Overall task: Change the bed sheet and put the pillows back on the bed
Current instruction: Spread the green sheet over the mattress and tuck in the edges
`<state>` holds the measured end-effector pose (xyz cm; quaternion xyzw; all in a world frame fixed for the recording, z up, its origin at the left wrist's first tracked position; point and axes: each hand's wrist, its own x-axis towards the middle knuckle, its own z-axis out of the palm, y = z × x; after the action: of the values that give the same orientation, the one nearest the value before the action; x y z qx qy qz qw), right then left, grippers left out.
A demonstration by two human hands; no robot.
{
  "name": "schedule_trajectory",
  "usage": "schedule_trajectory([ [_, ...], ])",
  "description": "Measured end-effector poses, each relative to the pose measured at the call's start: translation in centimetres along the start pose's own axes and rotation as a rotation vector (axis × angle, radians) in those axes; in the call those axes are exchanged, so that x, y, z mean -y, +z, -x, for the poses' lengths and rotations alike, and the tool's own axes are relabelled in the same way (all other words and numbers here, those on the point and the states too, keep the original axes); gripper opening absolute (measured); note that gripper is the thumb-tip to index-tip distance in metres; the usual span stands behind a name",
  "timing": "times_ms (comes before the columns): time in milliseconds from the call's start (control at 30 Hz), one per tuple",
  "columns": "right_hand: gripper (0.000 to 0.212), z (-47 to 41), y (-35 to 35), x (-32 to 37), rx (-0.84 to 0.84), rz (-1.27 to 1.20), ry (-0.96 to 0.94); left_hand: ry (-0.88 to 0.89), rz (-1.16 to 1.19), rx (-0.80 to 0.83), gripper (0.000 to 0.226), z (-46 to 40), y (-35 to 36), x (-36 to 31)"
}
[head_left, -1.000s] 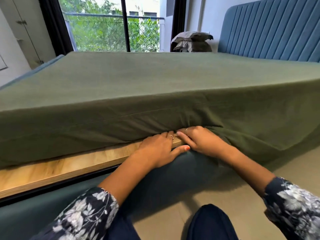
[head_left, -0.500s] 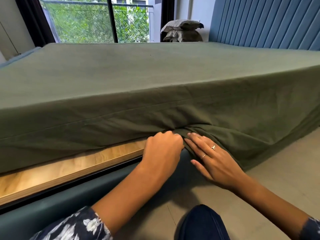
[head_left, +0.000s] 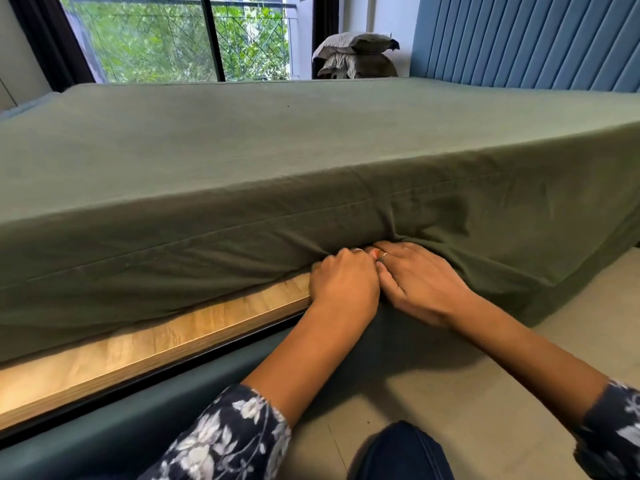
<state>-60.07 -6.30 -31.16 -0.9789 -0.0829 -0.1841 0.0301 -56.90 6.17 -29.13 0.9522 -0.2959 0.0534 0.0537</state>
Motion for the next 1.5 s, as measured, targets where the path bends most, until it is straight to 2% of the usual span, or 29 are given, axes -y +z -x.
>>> schedule_trajectory([
  [100,0.064,-0.6,-0.5,-0.9,0.096,-0.093,0.007,-0.004,-0.001,-0.039,0.037,0.5,-0.3,-0.3],
  [200,0.046,-0.3,-0.4,-1.5,0.043,-0.216,-0.006,0.065,0.021,-0.182,0.035,1.8,0.8,0.5],
  [267,0.033,0.7,0.2,-1.2,-0.104,-0.238,-0.004,0.112,0.002,-0.298,0.022,2.2,1.4,1.1],
  [333,0.028,2.4,1.7,0.0,-0.346,-0.119,0.022,0.099,-0.070,-0.343,0.007,2.5,1.8,1.5],
  [433,0.033,6.0,3.3,1.7,-0.564,0.056,0.320,0.150,-0.088,-0.401,0.018,2.2,3.2,1.7],
  [500,0.037,7.3,3.3,1.4,-0.548,0.048,0.562,0.163,-0.098,-0.435,0.021,2.4,3.0,1.7],
  [567,0.034,7.3,2.9,0.2,-0.477,-0.057,0.662,0.196,-0.125,-0.478,0.021,2.5,2.9,1.6],
  [633,0.024,6.3,1.9,-1.3,-0.448,-0.165,0.621,0.268,-0.133,-0.509,0.014,2.6,2.8,1.4],
  [733,0.010,4.2,0.2,-2.9,-0.471,-0.237,0.609,0.305,-0.072,-0.518,0.025,2.1,2.9,0.8],
  [867,0.010,2.1,-0.9,-3.3,-0.582,-0.343,0.628,0.296,0.036,-0.512,0.042,1.4,3.3,0.0],
  [1000,0.016,2.6,0.6,-2.8,-0.672,-0.369,0.428,0.350,0.090,-0.519,0.041,1.4,3.7,-0.4],
  [1100,0.031,5.0,2.3,-2.7,-0.621,-0.398,0.265,0.344,0.049,-0.501,0.037,1.2,4.0,-0.6],
  [1200,0.050,6.8,2.6,-3.2,-0.419,-0.370,0.181,0.319,0.018,-0.414,0.048,0.9,4.1,-1.0],
  [1333,0.060,5.7,1.2,-3.7,-0.240,-0.232,0.238,0.283,-0.007,-0.329,0.056,0.1,4.0,-2.1],
  [1433,0.071,4.6,-0.1,-3.4,-0.145,-0.079,0.277,0.235,0.000,-0.283,0.051,-0.6,3.5,-3.1],
  [1500,0.068,4.0,-0.3,-3.6,-0.067,0.041,0.285,0.211,-0.030,-0.203,0.053,-1.2,3.0,-3.9],
])
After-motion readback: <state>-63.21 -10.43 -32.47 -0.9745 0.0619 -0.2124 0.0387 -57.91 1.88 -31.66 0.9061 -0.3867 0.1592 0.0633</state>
